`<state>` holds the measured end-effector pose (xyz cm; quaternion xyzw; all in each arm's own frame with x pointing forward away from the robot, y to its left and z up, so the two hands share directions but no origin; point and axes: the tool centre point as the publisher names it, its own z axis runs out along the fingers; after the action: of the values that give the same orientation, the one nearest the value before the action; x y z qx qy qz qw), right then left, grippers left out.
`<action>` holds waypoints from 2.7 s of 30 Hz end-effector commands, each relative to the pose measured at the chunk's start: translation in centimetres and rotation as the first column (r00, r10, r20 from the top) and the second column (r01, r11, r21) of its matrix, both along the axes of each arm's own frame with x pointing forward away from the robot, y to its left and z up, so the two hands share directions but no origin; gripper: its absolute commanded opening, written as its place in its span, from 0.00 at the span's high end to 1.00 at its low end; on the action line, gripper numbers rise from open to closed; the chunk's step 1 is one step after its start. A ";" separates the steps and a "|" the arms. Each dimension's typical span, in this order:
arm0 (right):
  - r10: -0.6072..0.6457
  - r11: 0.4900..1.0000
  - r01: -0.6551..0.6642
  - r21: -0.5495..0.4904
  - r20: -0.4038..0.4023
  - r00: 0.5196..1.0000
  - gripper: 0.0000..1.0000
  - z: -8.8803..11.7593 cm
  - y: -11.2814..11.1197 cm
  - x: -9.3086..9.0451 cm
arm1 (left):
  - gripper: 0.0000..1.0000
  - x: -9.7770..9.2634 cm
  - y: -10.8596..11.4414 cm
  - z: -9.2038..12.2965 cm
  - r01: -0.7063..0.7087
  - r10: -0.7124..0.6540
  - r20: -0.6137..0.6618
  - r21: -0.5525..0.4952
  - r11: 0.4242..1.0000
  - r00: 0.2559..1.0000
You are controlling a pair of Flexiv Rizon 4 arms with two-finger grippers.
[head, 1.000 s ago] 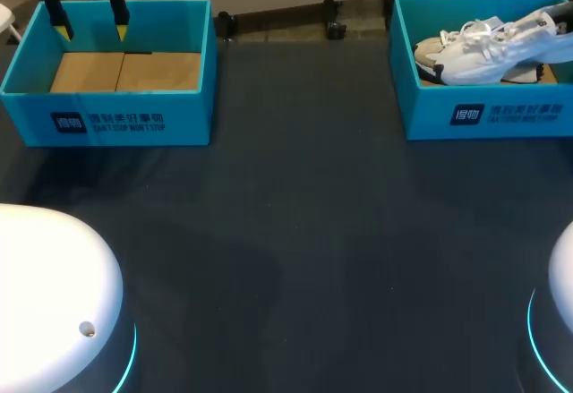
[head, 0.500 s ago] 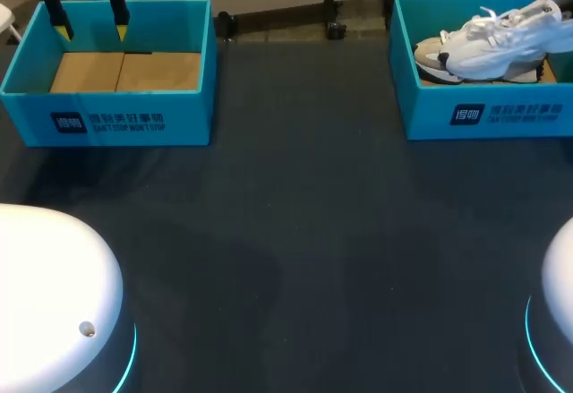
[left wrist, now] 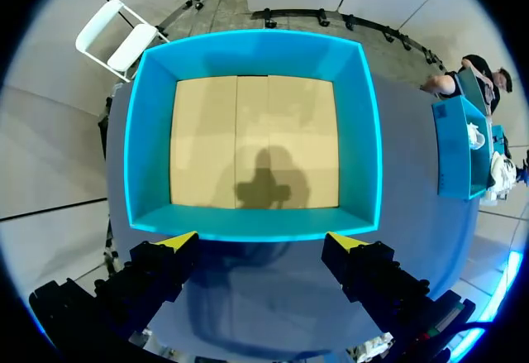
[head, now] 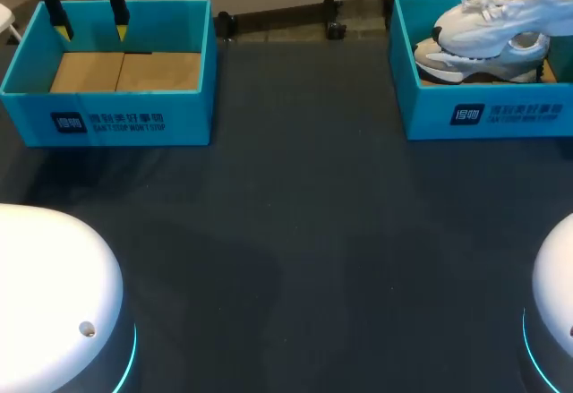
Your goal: Take the shoe out of the shoebox, open the shoe tongue, remove and reinsert the insole, then place the shoe into the shoebox
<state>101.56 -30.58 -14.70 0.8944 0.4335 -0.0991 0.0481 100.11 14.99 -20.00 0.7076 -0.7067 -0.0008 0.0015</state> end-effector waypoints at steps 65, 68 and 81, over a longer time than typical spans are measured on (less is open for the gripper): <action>-0.288 0.945 0.301 0.124 -0.116 0.951 1.00 3.2 6.1 -14.7 | 0.00 0.0 0.0 0.0 0.001 -0.001 0.001 0.000 1.000 1.000; -0.295 0.942 0.309 0.130 -0.116 0.948 1.00 3.3 7.8 -16.8 | 0.00 0.0 0.0 0.0 0.001 -0.001 0.001 0.000 1.000 1.000; -0.318 0.930 0.328 0.166 -0.085 0.944 1.00 3.4 11.7 -19.8 | 0.00 0.0 0.0 0.0 0.001 -0.001 0.001 0.000 1.000 1.000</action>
<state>82.56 -19.04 -11.39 0.9439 0.2895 -0.1415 -0.0726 100.11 14.98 -20.00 0.7075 -0.7067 -0.0008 0.0015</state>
